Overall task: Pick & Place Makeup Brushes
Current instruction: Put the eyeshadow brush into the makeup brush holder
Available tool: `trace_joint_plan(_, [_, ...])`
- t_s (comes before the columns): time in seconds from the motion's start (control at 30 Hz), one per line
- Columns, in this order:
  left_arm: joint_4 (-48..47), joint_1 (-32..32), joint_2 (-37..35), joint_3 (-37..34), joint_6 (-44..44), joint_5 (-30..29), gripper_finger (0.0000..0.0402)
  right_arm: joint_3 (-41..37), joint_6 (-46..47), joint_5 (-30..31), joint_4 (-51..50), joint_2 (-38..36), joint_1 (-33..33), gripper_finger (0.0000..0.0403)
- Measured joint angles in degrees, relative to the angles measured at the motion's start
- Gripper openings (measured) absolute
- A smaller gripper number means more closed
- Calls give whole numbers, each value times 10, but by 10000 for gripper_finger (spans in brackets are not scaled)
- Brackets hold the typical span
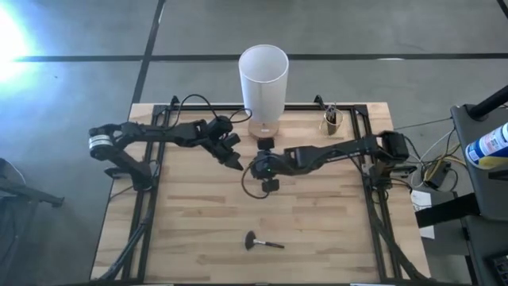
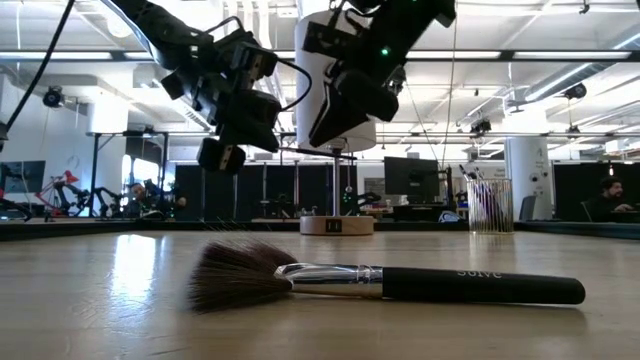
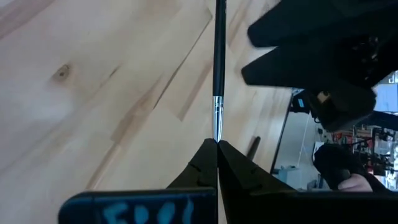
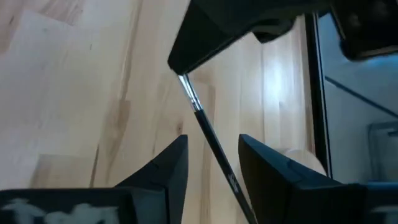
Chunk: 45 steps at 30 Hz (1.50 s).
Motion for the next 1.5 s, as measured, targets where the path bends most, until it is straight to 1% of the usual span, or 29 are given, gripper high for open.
trace_joint_plan(0.13, [0,-1,0,1,8,4,0,11,-30,-1,-2,19,-6,137])
trace_joint_plan(0.27, [1,-1,-1,1,10,4,0,14,-44,-1,-2,29,-16,126])
trace_joint_plan(0.4, [2,-1,-1,1,10,5,0,13,-46,-1,5,27,-19,103])
trace_joint_plan(0.63, [0,-1,-2,3,11,7,0,12,-56,-22,2,28,-20,45])
trace_joint_plan(0.8, [1,0,-2,3,21,5,1,9,-51,-24,-3,28,-19,29])
trace_joint_plan(0.9, [4,0,-3,3,31,0,11,7,-36,-24,-6,27,-19,24])
trace_joint_plan(1.0, [5,-1,-13,2,60,-15,28,-9,-15,-17,1,17,-21,20])
trace_joint_plan(1.13, [7,-1,-38,-5,111,-41,50,-55,24,-13,13,-14,-27,19])
trace_joint_plan(1.27, [53,-1,-66,-29,161,-47,53,-136,77,-15,63,-75,-32,19])
trace_joint_plan(1.37, [125,-1,-84,-66,183,-58,46,-212,123,-10,120,-145,-37,19])
trace_joint_plan(1.5, [279,-1,-101,-133,177,-66,28,-317,179,43,175,-256,-45,18])
